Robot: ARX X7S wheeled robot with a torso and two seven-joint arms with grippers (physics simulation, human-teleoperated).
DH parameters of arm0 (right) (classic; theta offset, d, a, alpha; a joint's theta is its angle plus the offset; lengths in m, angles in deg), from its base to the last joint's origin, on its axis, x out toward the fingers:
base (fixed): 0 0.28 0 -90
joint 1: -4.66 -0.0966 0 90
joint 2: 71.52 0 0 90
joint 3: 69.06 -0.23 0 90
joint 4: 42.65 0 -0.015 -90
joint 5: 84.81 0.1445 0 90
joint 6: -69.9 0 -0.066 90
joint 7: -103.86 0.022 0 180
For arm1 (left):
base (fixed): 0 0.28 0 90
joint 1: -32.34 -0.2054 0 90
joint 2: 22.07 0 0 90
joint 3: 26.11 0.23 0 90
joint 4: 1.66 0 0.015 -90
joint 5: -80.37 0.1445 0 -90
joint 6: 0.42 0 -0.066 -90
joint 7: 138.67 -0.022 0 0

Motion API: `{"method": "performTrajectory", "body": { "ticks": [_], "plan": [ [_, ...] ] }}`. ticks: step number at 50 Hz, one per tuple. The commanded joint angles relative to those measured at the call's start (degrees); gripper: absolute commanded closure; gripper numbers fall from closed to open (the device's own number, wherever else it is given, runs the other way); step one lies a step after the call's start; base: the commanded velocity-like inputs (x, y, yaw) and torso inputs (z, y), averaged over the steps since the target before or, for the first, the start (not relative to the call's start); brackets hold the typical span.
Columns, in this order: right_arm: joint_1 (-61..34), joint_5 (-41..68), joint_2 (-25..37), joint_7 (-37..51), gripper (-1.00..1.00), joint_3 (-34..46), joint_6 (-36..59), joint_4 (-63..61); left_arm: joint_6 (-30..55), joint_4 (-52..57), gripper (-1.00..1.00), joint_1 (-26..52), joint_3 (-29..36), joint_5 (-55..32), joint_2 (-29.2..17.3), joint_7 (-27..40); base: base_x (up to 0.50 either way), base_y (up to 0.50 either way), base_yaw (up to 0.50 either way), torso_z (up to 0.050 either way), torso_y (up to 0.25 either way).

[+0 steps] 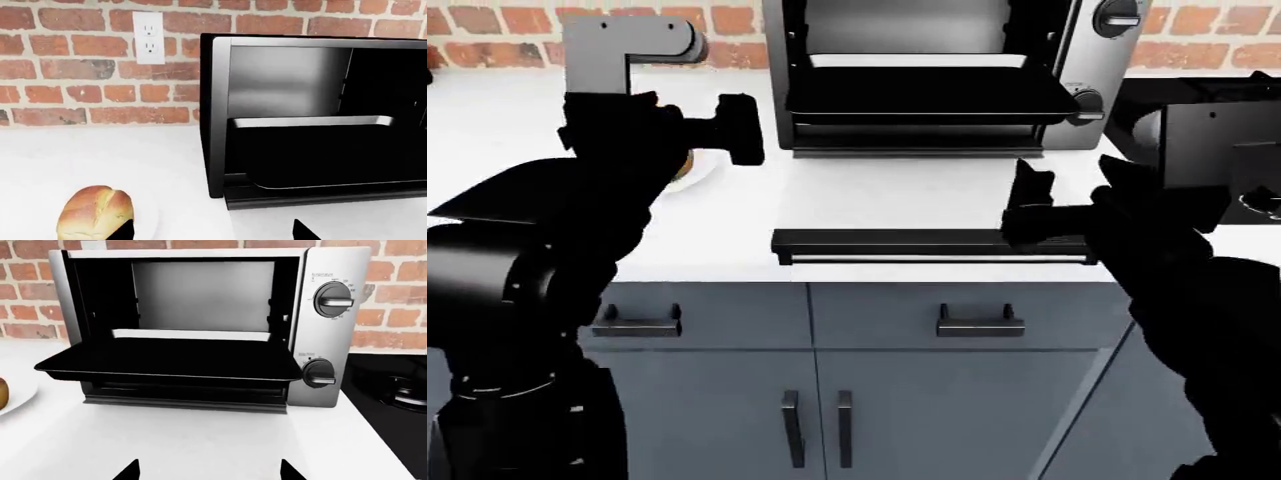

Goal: Place the bread on the tray of the toaster oven.

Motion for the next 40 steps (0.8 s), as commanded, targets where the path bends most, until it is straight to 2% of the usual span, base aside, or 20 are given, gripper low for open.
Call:
{"method": "performTrajectory", "body": {
  "ticks": [1,6,11,20,40],
  "plan": [
    [-14.5,7.3,4.9,0.5,-1.00,0.5,11.5,4.9,5.9,-14.9,-1.00,15.7,0.5,-1.3,-3.8,-3.8,0.00,0.00,0.00,0.000,0.000],
    [-17.8,8.3,7.2,0.9,-1.00,1.4,9.8,5.5,4.7,-21.2,-1.00,20.4,2.3,-0.8,-5.7,-5.9,0.00,0.00,0.00,0.000,0.000],
    [-17.6,8.9,9.0,0.3,-1.00,1.4,7.9,4.3,3.8,-21.4,-1.00,21.1,4.6,-0.6,-7.8,-7.9,0.02,0.00,0.00,0.000,0.000],
    [-20.0,9.2,10.2,0.6,-1.00,2.1,7.8,5.3,1.4,-25.4,-1.00,23.6,7.6,0.0,-9.1,-10.1,0.31,0.00,0.00,0.000,0.000],
    [-21.5,12.7,11.8,2.2,-1.00,2.0,10.6,4.5,3.9,-22.1,-1.00,21.1,9.9,-1.0,-11.3,-11.9,0.37,0.00,0.00,0.000,0.000]
  ]
}}
